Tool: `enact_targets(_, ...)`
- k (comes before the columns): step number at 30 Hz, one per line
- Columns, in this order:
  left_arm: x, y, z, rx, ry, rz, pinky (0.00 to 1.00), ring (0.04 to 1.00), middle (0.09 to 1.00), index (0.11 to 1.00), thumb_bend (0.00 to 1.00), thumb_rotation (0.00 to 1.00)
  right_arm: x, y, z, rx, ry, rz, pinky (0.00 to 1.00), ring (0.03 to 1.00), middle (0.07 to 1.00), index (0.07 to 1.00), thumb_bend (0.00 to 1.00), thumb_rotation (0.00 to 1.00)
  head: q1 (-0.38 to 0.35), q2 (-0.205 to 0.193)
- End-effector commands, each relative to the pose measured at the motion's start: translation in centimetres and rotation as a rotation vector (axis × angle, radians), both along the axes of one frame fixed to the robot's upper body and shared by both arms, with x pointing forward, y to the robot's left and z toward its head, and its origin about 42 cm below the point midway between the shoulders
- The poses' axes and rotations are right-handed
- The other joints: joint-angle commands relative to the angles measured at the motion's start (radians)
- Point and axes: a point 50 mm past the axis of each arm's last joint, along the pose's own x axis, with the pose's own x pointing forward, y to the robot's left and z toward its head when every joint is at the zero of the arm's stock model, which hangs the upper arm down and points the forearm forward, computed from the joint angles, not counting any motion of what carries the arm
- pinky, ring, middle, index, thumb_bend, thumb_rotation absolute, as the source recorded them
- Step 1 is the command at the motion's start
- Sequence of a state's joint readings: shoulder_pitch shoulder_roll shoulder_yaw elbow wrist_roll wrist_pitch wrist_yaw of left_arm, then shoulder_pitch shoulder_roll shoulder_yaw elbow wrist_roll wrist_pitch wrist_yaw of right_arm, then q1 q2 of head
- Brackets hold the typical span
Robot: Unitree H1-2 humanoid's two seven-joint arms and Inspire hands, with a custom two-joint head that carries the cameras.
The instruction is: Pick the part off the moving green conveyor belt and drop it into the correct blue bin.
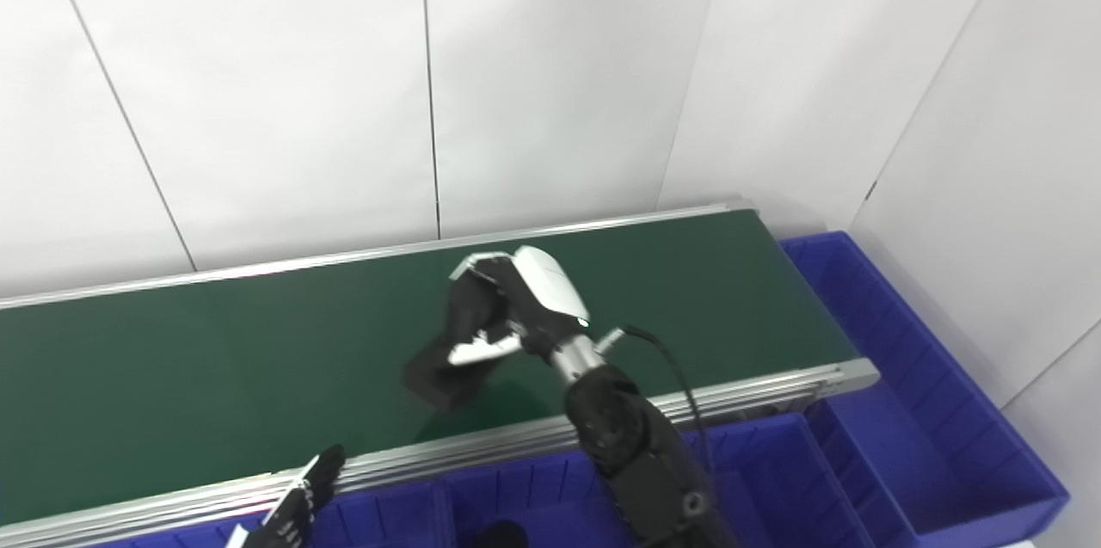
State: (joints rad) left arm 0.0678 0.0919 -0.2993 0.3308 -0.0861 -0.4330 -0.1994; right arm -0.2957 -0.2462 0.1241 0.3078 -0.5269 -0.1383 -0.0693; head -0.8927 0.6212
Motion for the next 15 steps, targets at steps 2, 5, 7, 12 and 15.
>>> enact_targets(2, 0.6, 0.3, 1.2, -0.041, -0.067, -0.018, 1.00, 0.982, 0.959, 0.940, 0.84, 1.00, -0.6, -2.3, 2.2, -0.023, -0.078, -0.074, 0.28, 0.346, 0.434, 0.506, 0.53, 0.00, -0.006, 0.011)
enact_targets(5, 0.8, 0.8, 1.3, -0.056, -0.068, -0.017, 1.00, 0.969, 0.948, 0.928, 0.85, 1.00, -2.2, -4.0, 2.1, -0.027, -0.061, -0.110, 0.29, 0.355, 0.438, 0.506, 0.53, 0.00, -0.016, 0.029)
enact_targets(7, 1.0, 1.1, 1.3, -0.057, -0.072, -0.019, 0.98, 0.959, 0.940, 0.919, 0.85, 1.00, -3.3, -5.0, 2.1, -0.017, -0.044, -0.141, 0.30, 0.367, 0.437, 0.506, 0.53, 0.00, -0.029, 0.042)
enact_targets(12, 1.7, 2.0, 1.2, -0.067, -0.071, -0.023, 0.94, 0.942, 0.930, 0.909, 0.88, 0.99, -6.8, -6.8, 2.2, -0.050, -0.029, -0.206, 0.31, 0.376, 0.437, 0.509, 0.53, 0.00, -0.060, 0.061)
enact_targets(15, 2.0, 2.3, 1.1, -0.072, -0.067, -0.021, 0.93, 0.930, 0.920, 0.901, 0.89, 0.98, -8.6, -7.6, 2.4, -0.079, -0.011, -0.236, 0.29, 0.350, 0.426, 0.511, 0.53, 0.00, -0.069, 0.065)
